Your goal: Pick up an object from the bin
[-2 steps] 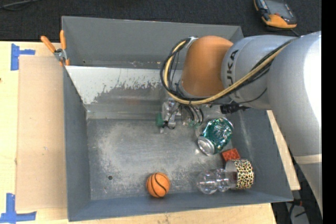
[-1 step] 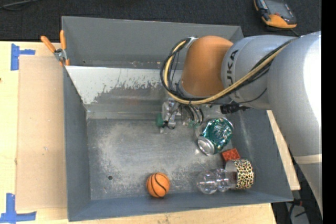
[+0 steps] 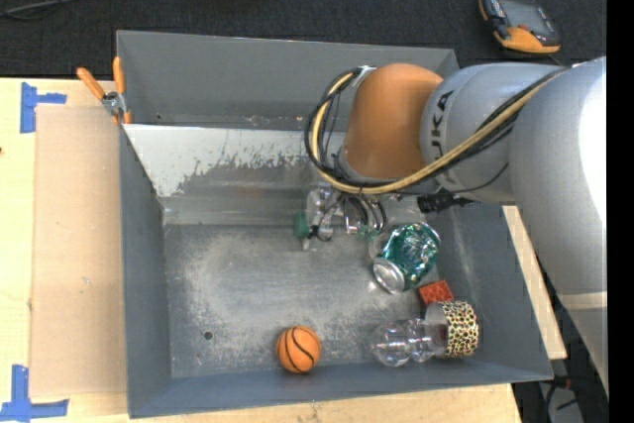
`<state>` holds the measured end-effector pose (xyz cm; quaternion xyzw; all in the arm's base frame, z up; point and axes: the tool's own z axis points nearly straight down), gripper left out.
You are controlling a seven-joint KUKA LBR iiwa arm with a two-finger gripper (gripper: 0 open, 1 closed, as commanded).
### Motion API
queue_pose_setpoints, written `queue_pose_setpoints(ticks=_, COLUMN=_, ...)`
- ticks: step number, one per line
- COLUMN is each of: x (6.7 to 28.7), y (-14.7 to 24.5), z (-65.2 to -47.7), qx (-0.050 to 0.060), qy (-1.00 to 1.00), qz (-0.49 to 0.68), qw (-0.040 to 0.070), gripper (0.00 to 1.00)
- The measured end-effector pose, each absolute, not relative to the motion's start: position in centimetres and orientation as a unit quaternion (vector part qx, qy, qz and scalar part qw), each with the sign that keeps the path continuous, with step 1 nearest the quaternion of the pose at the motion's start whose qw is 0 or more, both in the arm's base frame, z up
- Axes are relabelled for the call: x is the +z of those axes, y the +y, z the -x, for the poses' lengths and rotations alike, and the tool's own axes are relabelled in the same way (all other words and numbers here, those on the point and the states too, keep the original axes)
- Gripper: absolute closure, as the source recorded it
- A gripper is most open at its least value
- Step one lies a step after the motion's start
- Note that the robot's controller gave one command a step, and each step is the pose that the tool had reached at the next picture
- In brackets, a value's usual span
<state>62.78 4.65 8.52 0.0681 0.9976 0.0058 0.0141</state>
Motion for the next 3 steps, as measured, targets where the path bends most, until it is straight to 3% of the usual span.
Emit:
queue_pose_setpoints(ticks=1, x=8.1, y=4.6, z=-62.7, qx=0.006, qy=0.998, qz=-0.069, qw=0.012, gripper=1.00)
queue_pose_setpoints(ticks=2, x=12.3, y=4.6, z=-62.8, qx=0.006, qy=0.997, qz=-0.069, qw=0.014, gripper=1.00)
queue_pose_setpoints(ticks=3, x=13.9, y=4.6, z=-62.6, qx=0.006, qy=0.997, qz=-0.070, qw=0.011, gripper=1.00)
